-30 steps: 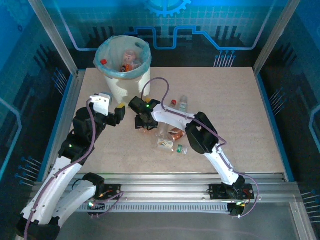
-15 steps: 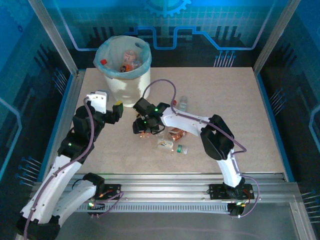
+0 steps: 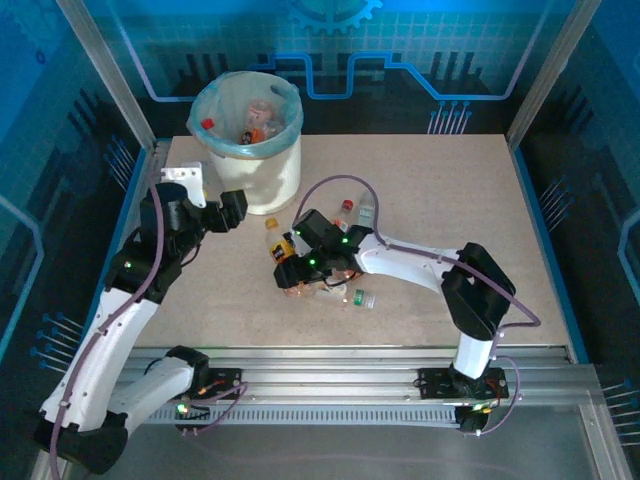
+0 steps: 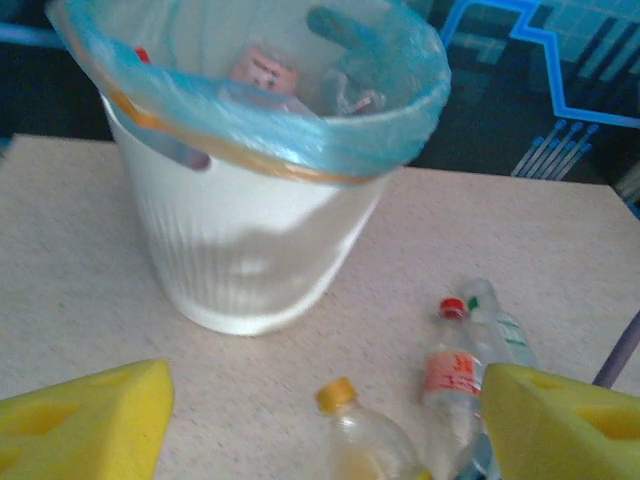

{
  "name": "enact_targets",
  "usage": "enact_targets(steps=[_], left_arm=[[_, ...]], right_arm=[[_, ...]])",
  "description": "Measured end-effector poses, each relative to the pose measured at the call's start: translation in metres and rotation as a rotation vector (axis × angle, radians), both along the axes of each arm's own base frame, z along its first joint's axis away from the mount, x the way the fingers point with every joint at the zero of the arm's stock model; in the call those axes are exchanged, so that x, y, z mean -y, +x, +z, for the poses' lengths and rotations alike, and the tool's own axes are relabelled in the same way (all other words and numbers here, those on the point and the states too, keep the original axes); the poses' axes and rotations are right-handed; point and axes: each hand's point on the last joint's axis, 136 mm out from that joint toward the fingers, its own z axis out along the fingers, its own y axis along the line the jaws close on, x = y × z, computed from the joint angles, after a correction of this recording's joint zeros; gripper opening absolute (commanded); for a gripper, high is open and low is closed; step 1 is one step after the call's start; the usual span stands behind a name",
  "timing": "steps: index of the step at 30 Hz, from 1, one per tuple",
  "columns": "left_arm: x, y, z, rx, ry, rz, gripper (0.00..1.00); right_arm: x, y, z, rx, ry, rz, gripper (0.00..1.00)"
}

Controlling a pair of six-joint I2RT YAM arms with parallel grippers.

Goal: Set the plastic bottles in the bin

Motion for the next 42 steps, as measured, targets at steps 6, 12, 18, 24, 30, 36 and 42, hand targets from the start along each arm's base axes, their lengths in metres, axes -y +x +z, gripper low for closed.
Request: enact_targets(steps=[6, 12, 18, 24, 30, 36, 42], left_arm=[[0.011, -0.004, -0.015, -0.107, -0.112, -0.037, 0.82], [0.014, -0.007, -0.008, -0.150, -0.199, -0.048, 0.81], [0.019, -0.009, -0.004, -0.176, -0.282, -0.065, 0.77], [0.026, -0.012, 0.001, -0.185, -0.345, -0.096, 0.61], [0.029, -0.016, 0.011, -0.155, -0.367, -0.121, 0.60], [0.032, -0.016, 0.017, -0.146, -0.408, -0.137, 0.57], [0.036, -0.015, 0.020, -0.140, -0.449, -0.150, 0.47]], right_arm=[[-0.002, -0.019, 0.027, 0.028, 0.145, 0.083, 0.59], [-0.003, -0.025, 0.093, 0.206, 0.300, 0.160, 0.59], [-0.008, -0.027, 0.135, 0.340, 0.391, 0.207, 0.59], [-0.012, -0.026, 0.143, 0.379, 0.416, 0.222, 0.60], [-0.014, -0.028, 0.148, 0.393, 0.441, 0.249, 0.60], [-0.017, -0.033, 0.153, 0.403, 0.464, 0.276, 0.60], [-0.019, -0.037, 0.155, 0.398, 0.480, 0.295, 0.60]])
